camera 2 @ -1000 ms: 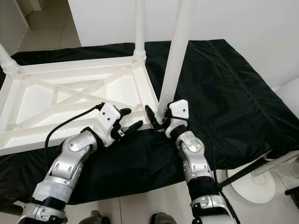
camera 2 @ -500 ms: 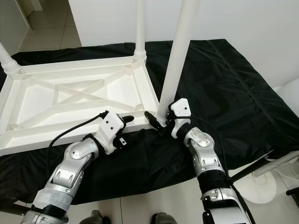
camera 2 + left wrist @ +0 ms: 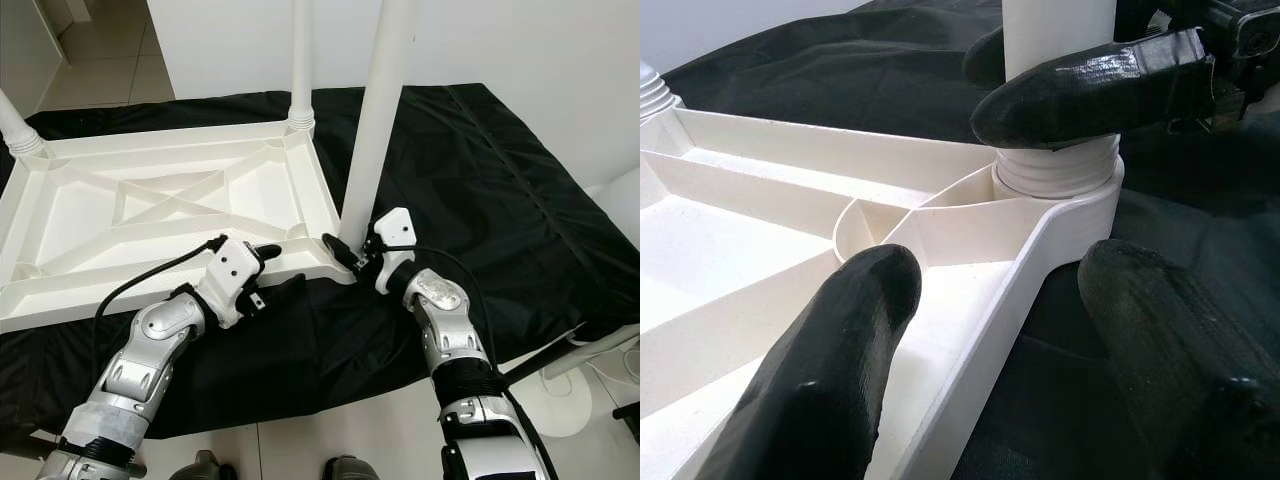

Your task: Building children table

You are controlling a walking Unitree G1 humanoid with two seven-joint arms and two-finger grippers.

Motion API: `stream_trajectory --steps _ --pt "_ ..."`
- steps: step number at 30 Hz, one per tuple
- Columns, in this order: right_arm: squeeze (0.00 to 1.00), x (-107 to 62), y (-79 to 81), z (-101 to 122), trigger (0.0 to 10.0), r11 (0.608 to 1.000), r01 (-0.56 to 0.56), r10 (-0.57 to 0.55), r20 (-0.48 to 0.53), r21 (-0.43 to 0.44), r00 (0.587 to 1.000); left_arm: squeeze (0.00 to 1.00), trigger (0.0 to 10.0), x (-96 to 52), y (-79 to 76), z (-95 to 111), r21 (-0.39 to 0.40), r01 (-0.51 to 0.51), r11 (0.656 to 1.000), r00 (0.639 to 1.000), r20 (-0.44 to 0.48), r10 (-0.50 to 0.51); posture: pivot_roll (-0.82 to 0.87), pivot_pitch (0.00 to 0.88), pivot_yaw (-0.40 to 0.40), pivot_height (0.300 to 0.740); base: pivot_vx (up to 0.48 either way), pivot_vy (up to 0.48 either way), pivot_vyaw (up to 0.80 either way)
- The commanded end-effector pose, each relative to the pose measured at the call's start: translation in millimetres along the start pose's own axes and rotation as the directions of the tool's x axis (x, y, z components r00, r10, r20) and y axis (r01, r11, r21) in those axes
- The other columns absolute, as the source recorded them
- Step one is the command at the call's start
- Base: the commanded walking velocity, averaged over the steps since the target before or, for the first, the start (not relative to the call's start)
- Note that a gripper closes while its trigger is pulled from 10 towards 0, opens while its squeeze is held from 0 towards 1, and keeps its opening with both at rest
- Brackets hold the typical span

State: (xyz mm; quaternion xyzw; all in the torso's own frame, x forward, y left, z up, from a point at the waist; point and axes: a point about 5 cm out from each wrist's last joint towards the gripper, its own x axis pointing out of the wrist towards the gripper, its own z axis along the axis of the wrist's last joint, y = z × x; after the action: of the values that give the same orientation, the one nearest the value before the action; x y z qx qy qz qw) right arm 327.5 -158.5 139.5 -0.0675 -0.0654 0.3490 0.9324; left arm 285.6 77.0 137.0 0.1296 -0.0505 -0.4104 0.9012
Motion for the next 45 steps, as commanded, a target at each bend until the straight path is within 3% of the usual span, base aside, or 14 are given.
stream_trajectory --steps 1,10,14,19,22,27,32,33,34,35,41,42,44,45 --pt "0.00 -2.8 3.1 -4.1 10.0 0.999 0.039 -0.039 -0.008 0.036 0.999 0.00 10.0 1.1 1.1 2.9 0.014 -0.039 0.999 0.999 0.009 0.039 -0.03 0.034 -0.006 0.740 0.000 0.000 0.00" --pt "0.00 0.3 8.1 -5.5 10.0 0.972 0.229 -0.227 -0.037 0.049 0.973 0.00 10.0 3.4 0.7 3.9 0.012 -0.040 0.999 0.999 0.015 0.040 -0.04 0.035 -0.010 0.740 0.000 0.000 0.00" --pt "0.00 3.8 19.5 -3.4 10.0 0.911 0.404 -0.401 -0.047 0.080 0.915 0.00 10.0 6.8 0.2 4.0 0.003 -0.036 0.999 0.999 0.021 0.036 -0.05 0.033 -0.010 0.740 0.000 0.000 0.00" --pt "0.00 5.4 28.6 -2.7 10.0 0.867 0.490 -0.488 -0.049 0.093 0.872 0.00 10.0 7.2 0.2 4.6 0.003 -0.032 0.999 0.999 0.023 0.032 -0.05 0.036 -0.009 0.740 0.000 0.000 0.00" --pt "0.00 11.0 47.9 1.5 10.0 0.799 0.591 -0.589 -0.050 0.112 0.806 0.00 10.0 8.0 1.5 6.4 0.003 -0.032 0.999 0.999 0.027 0.032 -0.05 0.046 -0.005 0.740 0.000 0.000 0.00" --pt "0.00 18.5 63.2 9.6 10.0 0.809 0.572 -0.574 -0.028 0.134 0.818 0.00 10.0 9.3 2.8 8.8 -0.005 -0.031 1.000 0.999 0.036 0.031 -0.06 0.055 0.001 0.740 0.000 0.000 0.00" --pt "0.00 16.6 60.4 12.5 10.0 0.804 0.579 -0.581 -0.027 0.136 0.813 0.00 10.0 10.2 3.0 9.3 -0.004 -0.027 1.000 0.999 0.037 0.027 -0.06 0.056 0.003 0.740 0.000 0.000 0.00" --pt "0.18 15.4 57.7 12.9 10.0 0.803 0.581 -0.583 -0.027 0.133 0.812 0.00 10.0 10.6 3.5 9.6 -0.003 -0.026 1.000 0.999 0.038 0.026 -0.06 0.056 0.001 0.740 0.000 0.000 0.00" --pt "0.18 15.4 57.7 12.9 10.0 0.803 0.581 -0.583 -0.027 0.133 0.812 0.00 10.0 10.6 3.5 9.6 -0.003 -0.026 1.000 0.999 0.038 0.026 -0.06 0.056 0.001 0.740 0.000 0.000 0.00" --pt "1.00 14.1 55.1 14.0 10.0 0.803 0.581 -0.583 -0.024 0.137 0.812 0.00 10.0 11.1 4.1 10.3 -0.003 -0.027 1.000 0.999 0.040 0.027 -0.06 0.056 -0.002 0.740 0.000 0.000 0.00" --pt "1.00 8.9 40.1 15.7 10.0 0.814 0.566 -0.570 -0.008 0.131 0.821 0.00 10.0 11.6 4.6 11.4 -0.003 -0.026 1.000 0.999 0.045 0.026 -0.06 0.056 -0.006 0.740 0.000 0.000 0.00" --pt "0.45 8.3 34.3 14.6 10.0 0.839 0.528 -0.531 -0.008 0.130 0.847 0.00 10.0 11.4 3.7 11.6 -0.004 -0.019 1.000 0.999 0.045 0.019 -0.06 0.054 -0.009 0.740 0.000 0.000 0.00" --pt "0.45 7.9 31.1 14.1 10.0 0.856 0.501 -0.504 -0.009 0.130 0.863 0.00 10.0 11.2 3.1 11.7 -0.004 -0.014 1.000 0.999 0.045 0.015 -0.06 0.054 -0.009 0.740 0.000 0.000 0.00" --pt "0.00 7.9 27.9 14.1 10.0 0.880 0.459 -0.462 -0.005 0.126 0.887 0.00 10.0 10.7 2.2 11.6 -0.002 -0.005 1.000 0.999 0.043 0.005 -0.06 0.051 -0.007 0.740 0.000 0.000 0.00"
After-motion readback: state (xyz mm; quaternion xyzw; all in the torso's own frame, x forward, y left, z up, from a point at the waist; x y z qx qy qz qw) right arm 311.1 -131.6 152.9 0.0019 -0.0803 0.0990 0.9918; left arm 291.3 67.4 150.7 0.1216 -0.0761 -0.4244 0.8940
